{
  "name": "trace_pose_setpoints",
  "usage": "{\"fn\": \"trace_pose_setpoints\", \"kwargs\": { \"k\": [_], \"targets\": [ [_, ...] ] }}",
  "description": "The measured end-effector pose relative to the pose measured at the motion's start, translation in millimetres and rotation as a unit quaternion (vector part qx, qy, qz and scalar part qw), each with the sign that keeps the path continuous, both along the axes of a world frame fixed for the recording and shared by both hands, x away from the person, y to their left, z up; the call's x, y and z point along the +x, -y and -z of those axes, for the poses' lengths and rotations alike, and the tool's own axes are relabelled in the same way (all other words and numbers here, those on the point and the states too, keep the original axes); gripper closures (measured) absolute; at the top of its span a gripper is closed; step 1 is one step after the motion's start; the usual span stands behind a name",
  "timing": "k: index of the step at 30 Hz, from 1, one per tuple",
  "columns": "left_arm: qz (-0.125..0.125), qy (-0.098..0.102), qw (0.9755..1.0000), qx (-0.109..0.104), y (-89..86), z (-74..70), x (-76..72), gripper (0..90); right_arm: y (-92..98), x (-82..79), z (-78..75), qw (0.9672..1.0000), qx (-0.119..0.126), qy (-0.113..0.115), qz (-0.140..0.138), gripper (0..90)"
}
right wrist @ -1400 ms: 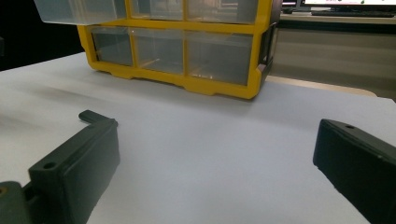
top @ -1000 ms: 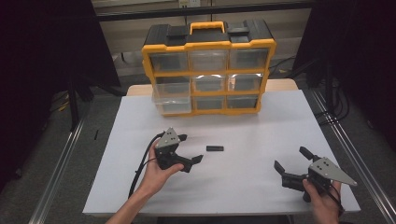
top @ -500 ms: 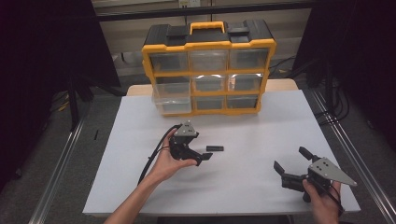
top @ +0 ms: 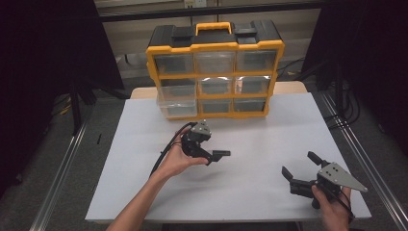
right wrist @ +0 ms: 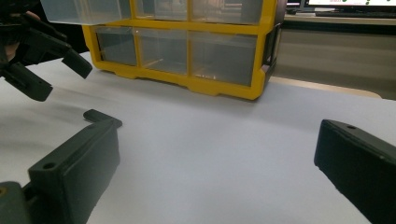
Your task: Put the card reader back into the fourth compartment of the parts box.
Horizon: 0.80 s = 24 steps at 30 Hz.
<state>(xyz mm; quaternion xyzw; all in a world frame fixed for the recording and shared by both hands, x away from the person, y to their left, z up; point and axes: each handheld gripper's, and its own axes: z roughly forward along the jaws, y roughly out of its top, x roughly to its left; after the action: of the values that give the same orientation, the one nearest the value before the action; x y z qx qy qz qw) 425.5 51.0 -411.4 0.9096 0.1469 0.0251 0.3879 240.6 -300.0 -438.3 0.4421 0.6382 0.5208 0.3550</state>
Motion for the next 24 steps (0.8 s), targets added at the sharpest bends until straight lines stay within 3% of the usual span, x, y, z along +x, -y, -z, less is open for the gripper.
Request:
{"fn": "trace_pose_setpoints", "kwargs": {
  "k": [2,5,9,13,17,19,24],
  "targets": [
    [0.007,0.005,0.9999,0.015,2.9,1.1,3.7,10.7,-0.2,-0.2,0.0,1.0,0.001,-0.001,0.0,0.2],
    [0.008,-0.003,0.9997,0.022,5.6,5.5,8.3,13.1,-0.2,-0.8,-0.1,1.0,0.001,-0.002,-0.001,0.2],
    [0.014,-0.002,0.9986,0.052,9.6,9.6,13.6,18.0,-0.2,0.2,0.4,1.0,0.0,-0.002,-0.002,0.2],
    [0.023,-0.008,0.9979,0.059,13.3,14.1,19.6,21.5,-0.6,0.1,0.5,1.0,-0.001,-0.004,-0.004,0.2],
    [0.028,0.001,0.9966,0.078,20.0,18.7,18.9,24.5,-0.7,0.6,0.8,1.0,0.001,-0.004,-0.004,0.2],
    [0.035,0.001,0.9956,0.087,22.7,21.6,20.9,30.6,-0.6,0.5,0.8,1.0,-0.001,-0.005,-0.004,0.2],
    [0.043,-0.003,0.995,0.09,25.8,22.4,22.7,36.7,-0.9,0.5,1.0,1.0,-0.002,-0.006,-0.005,0.2]
  ]
}}
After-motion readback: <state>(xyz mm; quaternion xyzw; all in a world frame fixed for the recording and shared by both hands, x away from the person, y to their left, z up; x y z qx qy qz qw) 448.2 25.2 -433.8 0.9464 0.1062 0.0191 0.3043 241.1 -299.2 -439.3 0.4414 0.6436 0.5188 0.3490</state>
